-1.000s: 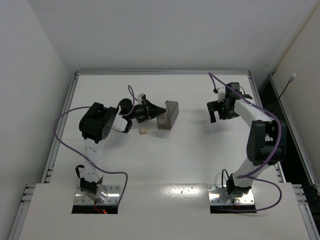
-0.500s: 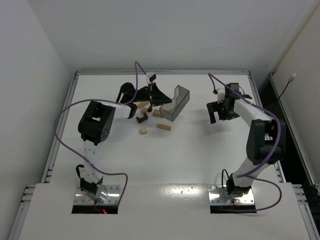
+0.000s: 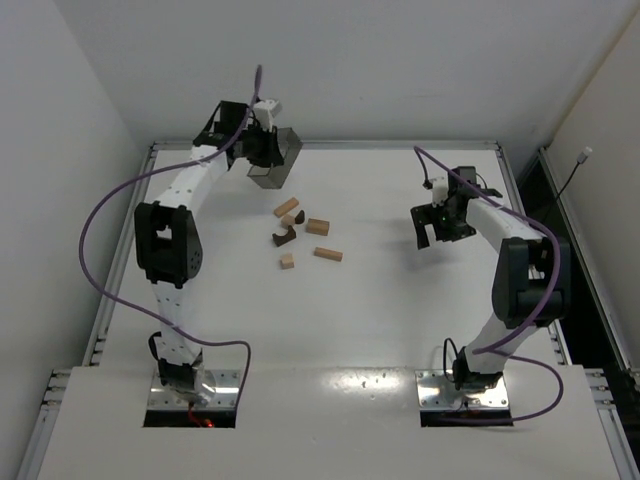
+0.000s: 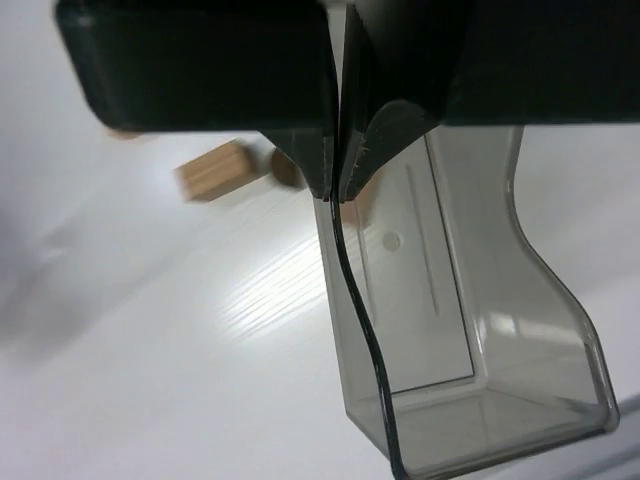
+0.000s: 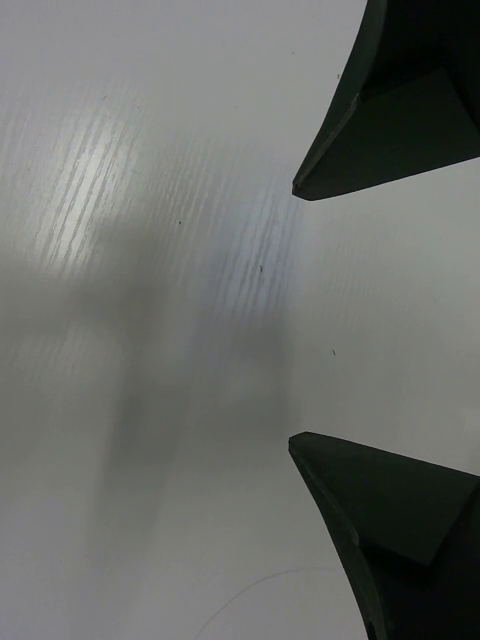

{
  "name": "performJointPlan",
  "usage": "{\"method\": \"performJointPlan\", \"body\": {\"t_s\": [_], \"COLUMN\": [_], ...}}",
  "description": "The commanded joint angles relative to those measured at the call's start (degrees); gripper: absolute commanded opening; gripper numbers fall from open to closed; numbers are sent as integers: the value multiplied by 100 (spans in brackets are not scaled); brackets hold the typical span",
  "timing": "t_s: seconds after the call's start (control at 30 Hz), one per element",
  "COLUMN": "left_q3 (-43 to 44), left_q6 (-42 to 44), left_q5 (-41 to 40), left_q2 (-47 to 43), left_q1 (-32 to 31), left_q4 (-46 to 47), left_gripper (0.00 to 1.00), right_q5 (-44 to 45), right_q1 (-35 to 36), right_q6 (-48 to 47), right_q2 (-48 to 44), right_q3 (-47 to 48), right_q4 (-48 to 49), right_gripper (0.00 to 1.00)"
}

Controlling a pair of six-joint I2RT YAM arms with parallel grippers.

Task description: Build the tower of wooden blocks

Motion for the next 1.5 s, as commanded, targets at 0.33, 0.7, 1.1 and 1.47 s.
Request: {"method": "performJointPlan", "body": {"t_s": [0.33, 0.7, 1.1, 1.47], "left_q3": [-1531, -2260, -3280, -4606], "left_q6": [2533, 2709, 2771, 2358], "left_q5": [-3549, -3084, -2109, -1299], "left_q2": [-209, -15, -269, -1708], "left_q1": [-514, -777, -1700, -2262], "left_q4": [-4, 927, 1289, 823], "left_gripper": [0, 0, 0, 0], "right_q5": [-129, -129, -190, -295], "right_q1": [54, 54, 54, 54], "right_q6": [29, 29, 29, 29], "right_q2": [18, 26, -25, -184], "right_q3": [211, 159, 220, 115], "right_q4": [60, 60, 60, 60], "right_gripper": [100, 100, 100, 100]}}
